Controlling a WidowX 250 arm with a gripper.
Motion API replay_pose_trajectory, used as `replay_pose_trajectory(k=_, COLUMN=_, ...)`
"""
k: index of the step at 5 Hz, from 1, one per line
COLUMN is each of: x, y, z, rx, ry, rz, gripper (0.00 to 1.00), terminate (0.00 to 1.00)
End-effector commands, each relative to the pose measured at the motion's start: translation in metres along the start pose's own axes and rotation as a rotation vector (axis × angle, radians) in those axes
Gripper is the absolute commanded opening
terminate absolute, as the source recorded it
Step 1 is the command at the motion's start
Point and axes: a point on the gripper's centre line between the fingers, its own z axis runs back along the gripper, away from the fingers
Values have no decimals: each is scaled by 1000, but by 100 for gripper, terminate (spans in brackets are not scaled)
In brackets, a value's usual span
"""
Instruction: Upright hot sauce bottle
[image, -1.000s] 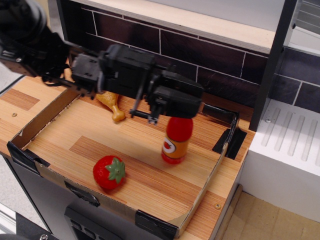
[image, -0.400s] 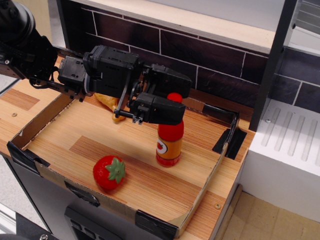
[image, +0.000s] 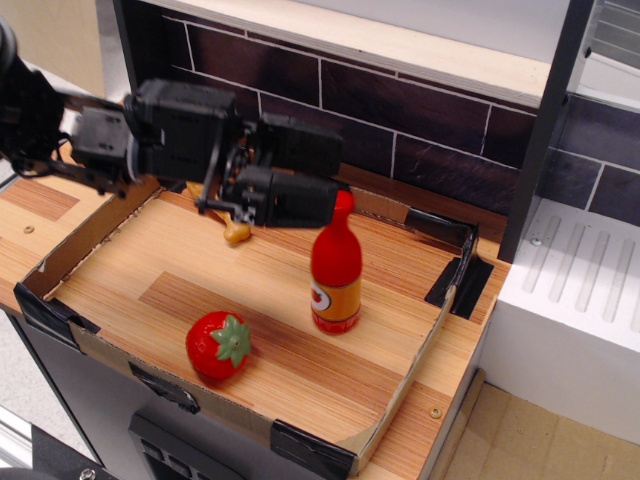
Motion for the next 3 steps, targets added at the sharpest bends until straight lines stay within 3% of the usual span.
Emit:
replay_pose_trajectory(k=1, x=18, y=-7, z=29, rx=64, ry=37, rz=-62, gripper=100, terminate=0)
replay_pose_trajectory(k=2, x=18, y=-7, z=29, rx=64, ry=37, rz=-62, gripper=100, terminate=0)
replay_pose_trajectory(k=3, x=18, y=-7, z=29, rx=64, ry=37, rz=-62, gripper=100, terminate=100)
